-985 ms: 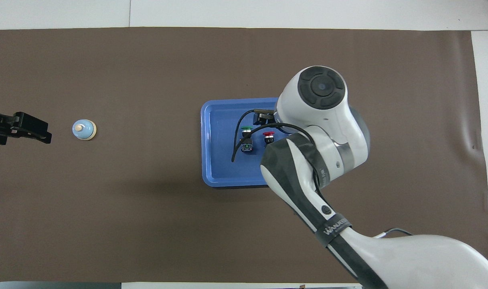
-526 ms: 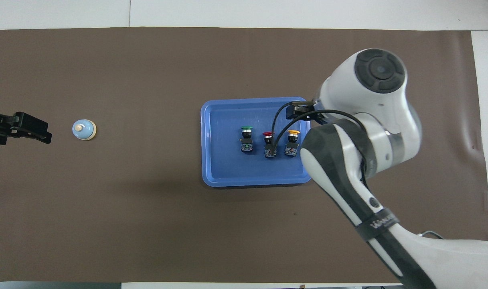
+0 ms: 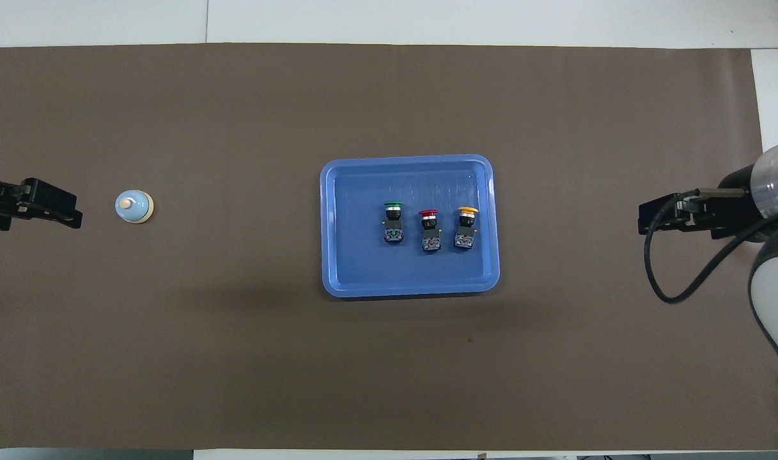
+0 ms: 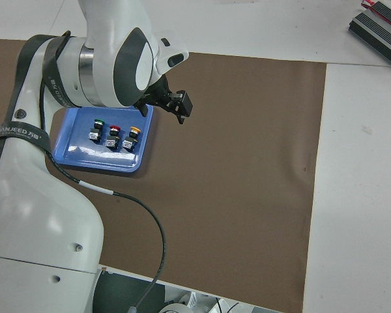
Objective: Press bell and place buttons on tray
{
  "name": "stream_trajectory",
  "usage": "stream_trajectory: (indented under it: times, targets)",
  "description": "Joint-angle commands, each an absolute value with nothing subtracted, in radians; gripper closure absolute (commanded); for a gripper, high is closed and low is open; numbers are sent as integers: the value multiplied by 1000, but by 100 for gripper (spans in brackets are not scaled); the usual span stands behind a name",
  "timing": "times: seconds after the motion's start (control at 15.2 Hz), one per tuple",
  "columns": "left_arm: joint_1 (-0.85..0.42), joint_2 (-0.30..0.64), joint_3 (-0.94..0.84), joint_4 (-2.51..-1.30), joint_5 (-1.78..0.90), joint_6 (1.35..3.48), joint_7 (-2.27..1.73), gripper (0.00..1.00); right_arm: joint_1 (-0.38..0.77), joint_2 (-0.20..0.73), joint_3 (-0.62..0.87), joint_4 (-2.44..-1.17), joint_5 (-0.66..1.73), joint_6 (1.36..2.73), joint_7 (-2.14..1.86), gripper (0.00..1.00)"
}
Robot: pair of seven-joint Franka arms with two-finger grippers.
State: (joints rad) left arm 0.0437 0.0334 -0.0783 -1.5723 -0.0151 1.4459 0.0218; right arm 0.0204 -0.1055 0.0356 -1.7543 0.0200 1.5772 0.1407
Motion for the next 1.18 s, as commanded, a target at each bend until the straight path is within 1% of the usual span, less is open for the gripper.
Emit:
stream_trajectory:
  times: [0.0,0.26,0.46,0.66,1.12]
  targets:
    - [40,29,-75,-1562,-3,1433,12,0,-14,-114,49,-1778,11,1582,78,0]
    - [40,29,-75,-1562,-3,1433,12,0,-55,-114,51,-1776,12,1562,61,0]
    - [40,29,-75,-1562,-3,1434,12,0,-72,-74,49,-1692,14,1526,63,0]
    - [40,29,-75,-1562,-3,1433,12,0,-107,-71,51,-1680,15,1520,29,0]
    - [37,29,-75,-1562,-3,1436,11,0,-110,-66,49,-1674,11,1516,11,0]
